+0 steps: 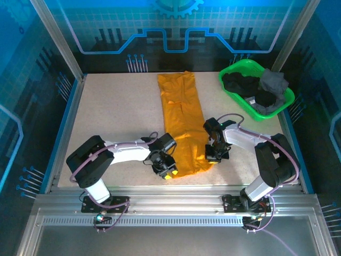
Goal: Fold and stack the t-shirts
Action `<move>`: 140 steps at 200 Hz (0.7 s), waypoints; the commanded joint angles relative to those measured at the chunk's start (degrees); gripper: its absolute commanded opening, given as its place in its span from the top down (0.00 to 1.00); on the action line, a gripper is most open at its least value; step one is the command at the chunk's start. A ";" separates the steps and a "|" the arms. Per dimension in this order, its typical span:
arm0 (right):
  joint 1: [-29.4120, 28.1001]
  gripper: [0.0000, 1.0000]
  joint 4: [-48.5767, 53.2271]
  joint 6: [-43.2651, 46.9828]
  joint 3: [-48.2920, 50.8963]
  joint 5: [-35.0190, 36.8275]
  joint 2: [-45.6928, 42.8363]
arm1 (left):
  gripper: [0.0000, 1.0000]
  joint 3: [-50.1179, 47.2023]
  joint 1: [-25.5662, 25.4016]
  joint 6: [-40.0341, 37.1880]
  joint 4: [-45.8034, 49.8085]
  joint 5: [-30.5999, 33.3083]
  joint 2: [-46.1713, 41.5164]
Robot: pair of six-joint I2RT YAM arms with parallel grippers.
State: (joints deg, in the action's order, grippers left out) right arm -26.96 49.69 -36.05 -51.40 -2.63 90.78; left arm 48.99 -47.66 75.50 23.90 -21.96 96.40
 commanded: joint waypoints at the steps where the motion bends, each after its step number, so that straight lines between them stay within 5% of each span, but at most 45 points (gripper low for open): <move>1: -0.64 0.99 2.12 -0.77 0.68 -1.18 -1.56 | 0.81 1.46 -1.33 -1.44 -3.66 1.82 2.52; 26: -0.70 1.00 3.10 -0.94 0.68 -1.70 -2.57 | 1.00 2.05 -1.30 -3.32 1.16 5.37 0.54; 140: -6.88 1.00 8.73 -7.13 3.13 -9.79 -10.51 | 1.00 -9.49 -0.68 -0.61 3.76 0.72 -17.25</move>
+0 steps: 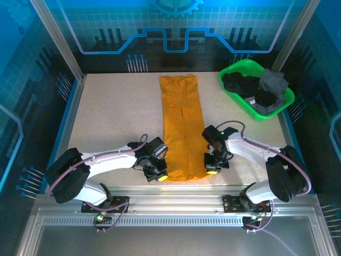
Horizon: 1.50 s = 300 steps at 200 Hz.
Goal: Fold and stack the t-shirts
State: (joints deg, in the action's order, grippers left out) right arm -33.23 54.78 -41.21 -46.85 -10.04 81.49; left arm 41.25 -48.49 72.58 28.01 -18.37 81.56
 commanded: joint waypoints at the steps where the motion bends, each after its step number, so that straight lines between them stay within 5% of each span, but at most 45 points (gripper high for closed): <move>1: -0.60 1.00 3.74 -1.96 -1.50 -2.41 -1.19 | 1.00 -1.68 0.15 2.36 -0.29 -2.80 -2.52; 63: 5.20 1.00 6.31 -1.07 -11.98 -2.60 -0.10 | 1.00 3.56 7.27 6.00 -3.34 5.27 -8.70; 166: 16.14 1.00 3.68 3.50 -45.48 -1.48 23.83 | 1.00 27.69 24.35 -3.78 -9.71 4.51 11.76; 300: 19.92 1.00 6.26 3.86 -69.85 -2.78 48.07 | 1.00 46.38 30.72 -9.13 -6.02 1.65 32.98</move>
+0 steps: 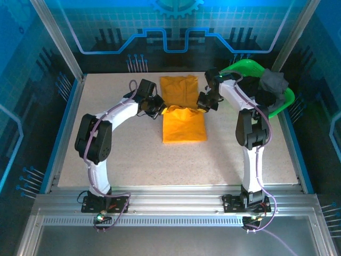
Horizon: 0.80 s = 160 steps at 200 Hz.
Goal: Fold and stack the t-shirts
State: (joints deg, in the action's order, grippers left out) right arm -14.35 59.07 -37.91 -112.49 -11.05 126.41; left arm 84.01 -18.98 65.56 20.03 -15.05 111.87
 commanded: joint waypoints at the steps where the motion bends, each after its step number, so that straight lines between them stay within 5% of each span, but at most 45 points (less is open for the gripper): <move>1: 1.06 1.00 2.04 0.56 -4.40 -1.82 3.32 | 1.00 3.71 1.22 -2.15 1.91 -1.75 2.83; 34: 2.45 0.57 3.32 1.92 -8.92 -1.71 6.45 | 0.60 5.77 2.41 -3.39 -0.27 -2.11 6.18; 51: 2.90 0.44 2.90 3.18 -8.75 -0.83 4.50 | 0.51 4.24 2.55 -4.04 -0.86 -1.02 4.07; 77: 2.86 0.42 1.54 4.25 -1.35 0.32 -2.36 | 0.49 -5.83 0.84 -1.86 -2.57 1.01 -4.68; 113: 1.51 0.44 -8.28 1.15 25.34 -1.19 -17.95 | 0.53 -25.69 -5.99 10.50 -7.51 2.61 -17.29; 160: 1.17 0.44 -15.83 -0.08 42.28 -5.24 -23.94 | 0.50 -35.29 -11.85 22.85 -16.74 3.13 -16.20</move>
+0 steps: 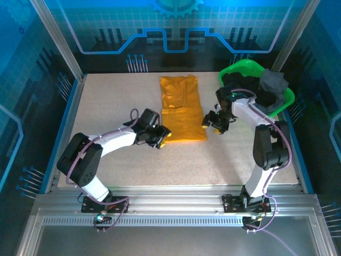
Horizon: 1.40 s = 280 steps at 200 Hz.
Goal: Fold and stack the t-shirts
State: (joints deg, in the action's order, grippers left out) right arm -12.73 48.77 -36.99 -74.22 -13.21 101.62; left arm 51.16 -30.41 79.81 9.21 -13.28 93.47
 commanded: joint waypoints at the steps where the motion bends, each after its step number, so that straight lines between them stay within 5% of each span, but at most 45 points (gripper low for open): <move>1: -0.45 0.44 -5.53 -0.99 4.09 -3.15 0.94 | 0.50 -2.54 -0.47 8.69 -5.94 1.47 2.27; 71: -2.51 0.55 -5.17 -3.39 0.91 -3.84 9.43 | 0.59 0.15 0.07 7.80 -6.79 3.78 7.58; 103: -2.54 0.69 -4.63 -4.90 -0.46 -3.20 11.03 | 0.73 2.65 0.97 6.57 -10.11 4.58 10.64; 131: -2.64 0.95 -4.49 -5.86 -2.54 -2.50 12.00 | 1.00 4.96 1.37 4.58 -9.25 4.73 11.17; 141: -2.70 1.00 -3.94 -5.97 -2.69 -1.77 11.09 | 1.00 5.04 1.45 4.10 -7.15 4.93 10.14; 203: -6.46 1.00 -3.14 -7.06 8.62 0.01 0.96 | 1.00 -6.54 -0.64 1.06 0.52 0.24 -1.97; 280: -18.16 1.00 1.38 -15.68 27.94 -0.39 -22.44 | 1.00 -19.36 -11.31 1.76 10.42 -1.40 -24.33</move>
State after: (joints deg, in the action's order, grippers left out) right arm -28.97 44.58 -48.53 -48.53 -13.98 86.00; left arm 32.27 -39.64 82.15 12.43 -14.68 75.68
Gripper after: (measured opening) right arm 0.047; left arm 0.054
